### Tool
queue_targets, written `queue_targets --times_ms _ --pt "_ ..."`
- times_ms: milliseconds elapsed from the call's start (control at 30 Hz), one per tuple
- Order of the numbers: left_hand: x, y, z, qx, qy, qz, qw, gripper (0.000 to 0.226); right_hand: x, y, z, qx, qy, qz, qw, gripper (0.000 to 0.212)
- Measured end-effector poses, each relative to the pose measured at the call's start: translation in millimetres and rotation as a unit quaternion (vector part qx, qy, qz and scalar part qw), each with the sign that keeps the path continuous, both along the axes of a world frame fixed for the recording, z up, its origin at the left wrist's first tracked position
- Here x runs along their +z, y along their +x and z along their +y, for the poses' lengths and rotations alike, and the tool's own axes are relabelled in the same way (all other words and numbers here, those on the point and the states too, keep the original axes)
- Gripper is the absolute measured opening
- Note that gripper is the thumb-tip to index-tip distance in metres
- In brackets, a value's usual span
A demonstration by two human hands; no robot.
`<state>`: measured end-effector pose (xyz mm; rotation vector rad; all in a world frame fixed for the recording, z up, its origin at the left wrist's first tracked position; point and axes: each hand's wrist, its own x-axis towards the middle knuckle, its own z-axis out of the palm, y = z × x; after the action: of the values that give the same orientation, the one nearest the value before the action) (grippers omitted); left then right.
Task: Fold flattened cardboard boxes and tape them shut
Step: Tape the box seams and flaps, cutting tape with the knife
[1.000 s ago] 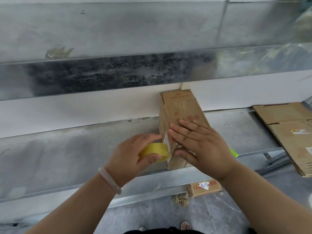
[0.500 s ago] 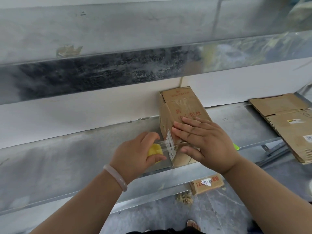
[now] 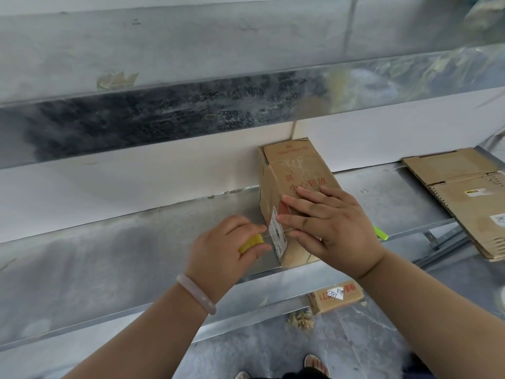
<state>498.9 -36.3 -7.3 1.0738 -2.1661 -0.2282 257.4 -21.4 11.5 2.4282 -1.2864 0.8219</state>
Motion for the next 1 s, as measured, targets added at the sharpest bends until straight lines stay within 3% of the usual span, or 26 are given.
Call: queue_targets --times_ms 267,400,433,500,533,600,700,767,867,1000 --pt "-1 -16 -1 -0.001 0.028 0.046 0.999 0.021 -1 -3 0 0.006 0.007 0.017 1.0 0.031" --pt "2 -20 -3 0.006 0.032 0.042 0.999 0.021 4 -10 1 0.019 -0.015 0.087 0.996 0.046" --pt "4 -20 -3 0.008 0.032 0.038 0.999 0.021 5 -14 3 0.009 -0.025 0.072 0.997 0.051" --pt "7 -19 -3 0.011 0.043 0.031 0.999 0.023 2 -28 8 -0.07 -0.037 -0.047 0.996 0.054" --pt "8 -19 -2 0.014 0.053 0.03 0.998 0.024 -2 -36 11 -0.143 -0.022 -0.135 0.98 0.053" --pt "9 -18 2 0.012 0.068 0.031 0.997 0.025 -20 -59 9 -0.309 0.095 -0.26 0.91 0.049" --pt "7 -17 6 0.007 0.075 0.015 0.997 0.028 -58 -92 4 -0.423 0.364 -0.162 0.814 0.057" --pt "5 -16 7 0.017 0.082 0.004 0.996 0.032 -76 -103 1 -0.418 0.437 -0.102 0.79 0.059" --pt "5 -16 8 0.025 0.094 0.008 0.995 0.034 -86 -106 -3 -0.44 0.428 -0.046 0.788 0.05" --pt "8 -19 10 0.026 0.111 0.004 0.993 0.031 -89 -105 -9 -0.457 0.371 -0.006 0.808 0.018"
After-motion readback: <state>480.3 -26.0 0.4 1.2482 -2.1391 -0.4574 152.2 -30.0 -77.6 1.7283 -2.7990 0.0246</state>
